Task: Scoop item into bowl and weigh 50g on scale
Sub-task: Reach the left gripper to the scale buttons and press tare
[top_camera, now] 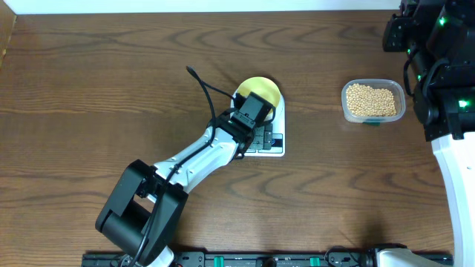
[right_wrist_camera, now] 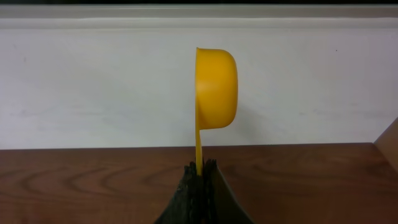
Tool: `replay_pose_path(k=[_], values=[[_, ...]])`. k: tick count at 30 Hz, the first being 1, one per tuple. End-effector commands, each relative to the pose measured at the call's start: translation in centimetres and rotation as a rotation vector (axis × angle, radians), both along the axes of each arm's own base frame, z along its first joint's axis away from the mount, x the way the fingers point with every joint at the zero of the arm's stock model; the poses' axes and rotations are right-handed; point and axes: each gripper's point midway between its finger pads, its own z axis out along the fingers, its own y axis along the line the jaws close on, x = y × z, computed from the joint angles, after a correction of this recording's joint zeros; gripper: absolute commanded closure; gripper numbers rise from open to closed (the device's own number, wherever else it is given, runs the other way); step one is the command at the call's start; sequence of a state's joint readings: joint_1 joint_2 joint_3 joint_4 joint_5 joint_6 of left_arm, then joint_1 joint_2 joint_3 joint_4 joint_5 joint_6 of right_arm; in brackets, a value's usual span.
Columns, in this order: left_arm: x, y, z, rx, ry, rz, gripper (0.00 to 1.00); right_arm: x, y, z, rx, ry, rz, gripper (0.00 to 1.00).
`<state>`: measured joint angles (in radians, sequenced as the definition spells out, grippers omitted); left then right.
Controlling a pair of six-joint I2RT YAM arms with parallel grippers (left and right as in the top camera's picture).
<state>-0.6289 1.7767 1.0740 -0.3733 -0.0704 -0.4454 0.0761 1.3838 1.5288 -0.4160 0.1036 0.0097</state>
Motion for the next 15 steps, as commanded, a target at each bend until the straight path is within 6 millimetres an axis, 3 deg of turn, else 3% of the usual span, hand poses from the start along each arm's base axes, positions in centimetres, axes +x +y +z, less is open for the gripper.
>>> replay_pose_path(k=[1, 15], values=[[0.58, 0.25, -0.03, 0.018, -0.028, 0.018, 0.02, -0.02, -0.05, 0.65, -0.013, -0.014, 0.006, 0.99], [-0.03, 1.07, -0.84, 0.049, -0.013, 0.024, 0.02, -0.01, -0.05, 0.67, -0.015, -0.015, 0.007, 0.99]])
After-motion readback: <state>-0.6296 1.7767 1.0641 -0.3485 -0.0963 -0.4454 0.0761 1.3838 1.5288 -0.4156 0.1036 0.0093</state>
